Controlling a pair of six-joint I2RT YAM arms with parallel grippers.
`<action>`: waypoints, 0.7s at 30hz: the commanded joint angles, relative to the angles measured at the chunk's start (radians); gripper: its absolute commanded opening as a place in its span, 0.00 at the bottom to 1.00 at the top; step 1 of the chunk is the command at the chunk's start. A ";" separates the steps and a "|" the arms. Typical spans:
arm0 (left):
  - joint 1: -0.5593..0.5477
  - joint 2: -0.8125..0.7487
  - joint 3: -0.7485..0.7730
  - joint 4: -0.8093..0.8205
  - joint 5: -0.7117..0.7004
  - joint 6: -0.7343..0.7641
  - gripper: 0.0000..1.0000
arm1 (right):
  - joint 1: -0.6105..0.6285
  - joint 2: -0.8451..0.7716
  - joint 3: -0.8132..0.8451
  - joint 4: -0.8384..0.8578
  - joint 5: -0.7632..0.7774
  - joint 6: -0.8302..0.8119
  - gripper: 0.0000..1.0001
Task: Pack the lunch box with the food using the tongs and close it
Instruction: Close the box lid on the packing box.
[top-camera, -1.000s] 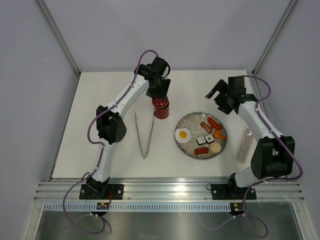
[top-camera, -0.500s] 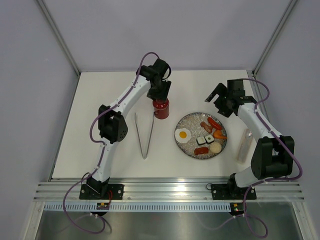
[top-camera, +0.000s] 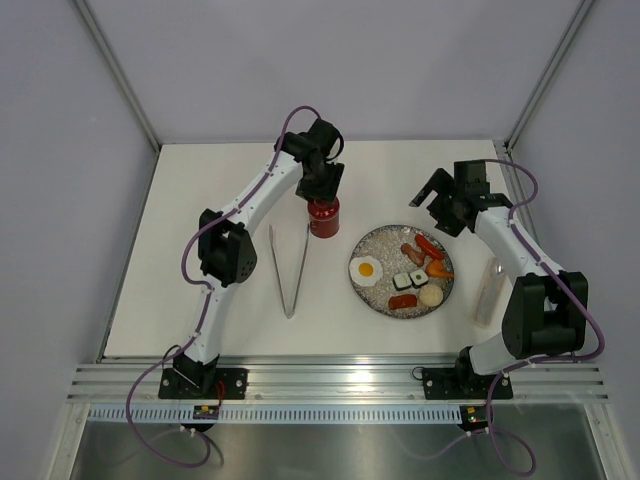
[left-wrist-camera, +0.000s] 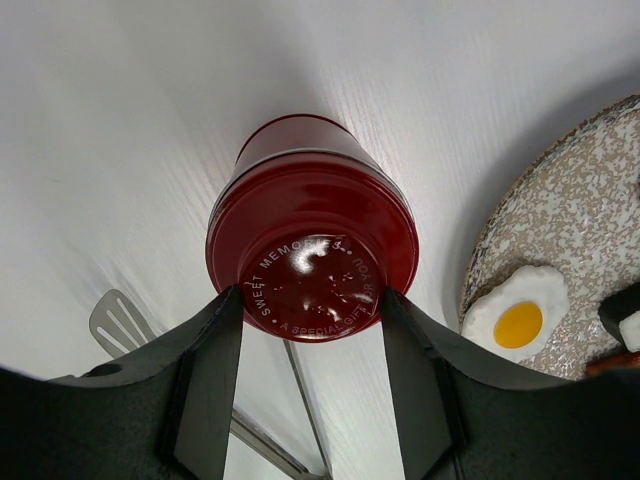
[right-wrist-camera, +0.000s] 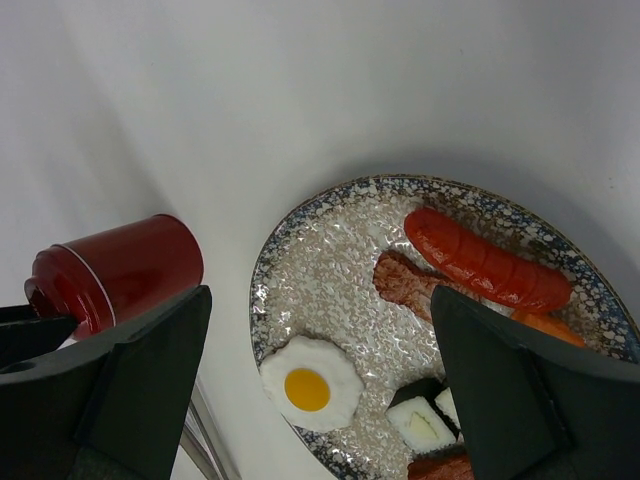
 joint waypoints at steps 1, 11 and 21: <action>-0.007 0.002 0.055 0.022 0.022 0.003 0.25 | 0.005 -0.035 -0.003 0.024 -0.015 -0.015 1.00; -0.009 -0.041 0.061 0.016 0.018 0.008 0.24 | 0.014 -0.006 0.013 0.087 -0.114 -0.026 0.99; -0.009 -0.037 0.063 0.021 0.008 0.008 0.24 | 0.067 0.308 0.138 0.444 -0.418 0.196 0.99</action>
